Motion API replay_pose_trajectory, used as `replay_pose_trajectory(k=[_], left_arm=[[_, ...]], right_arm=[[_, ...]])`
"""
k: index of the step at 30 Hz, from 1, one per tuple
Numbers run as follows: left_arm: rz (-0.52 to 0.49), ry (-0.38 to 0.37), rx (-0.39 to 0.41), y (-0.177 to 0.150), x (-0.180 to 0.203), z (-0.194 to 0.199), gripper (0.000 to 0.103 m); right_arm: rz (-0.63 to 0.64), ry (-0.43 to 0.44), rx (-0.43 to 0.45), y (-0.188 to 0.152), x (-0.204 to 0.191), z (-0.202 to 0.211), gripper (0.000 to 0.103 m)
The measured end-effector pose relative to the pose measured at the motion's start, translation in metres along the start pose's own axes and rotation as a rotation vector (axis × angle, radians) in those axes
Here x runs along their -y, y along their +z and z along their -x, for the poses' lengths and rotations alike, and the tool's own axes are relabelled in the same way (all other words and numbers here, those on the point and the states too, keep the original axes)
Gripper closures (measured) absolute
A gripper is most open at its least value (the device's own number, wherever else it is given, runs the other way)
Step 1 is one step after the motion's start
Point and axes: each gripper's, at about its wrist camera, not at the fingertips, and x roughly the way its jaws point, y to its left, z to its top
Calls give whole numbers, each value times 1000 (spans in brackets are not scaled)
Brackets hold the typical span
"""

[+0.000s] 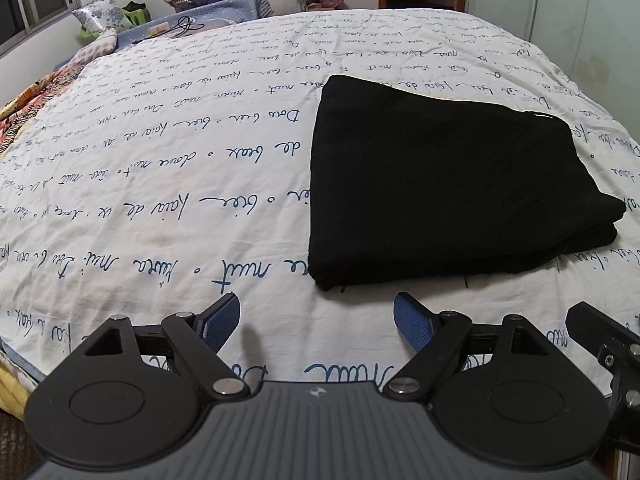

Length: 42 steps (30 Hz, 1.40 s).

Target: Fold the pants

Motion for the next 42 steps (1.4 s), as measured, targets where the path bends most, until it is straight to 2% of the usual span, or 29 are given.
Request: replay_pose_trajectory(k=[7, 13, 42], left_arm=[[-32, 5, -9, -1, 6, -1, 19], [-13, -16, -23, 0, 3, -3, 19], [-30, -22, -33, -1, 5, -5, 19]], right_arm=[[-16, 2, -12, 0, 5, -4, 0], [-12, 8, -18, 0, 5, -5, 0], [13, 19, -9, 2, 5, -6, 0]])
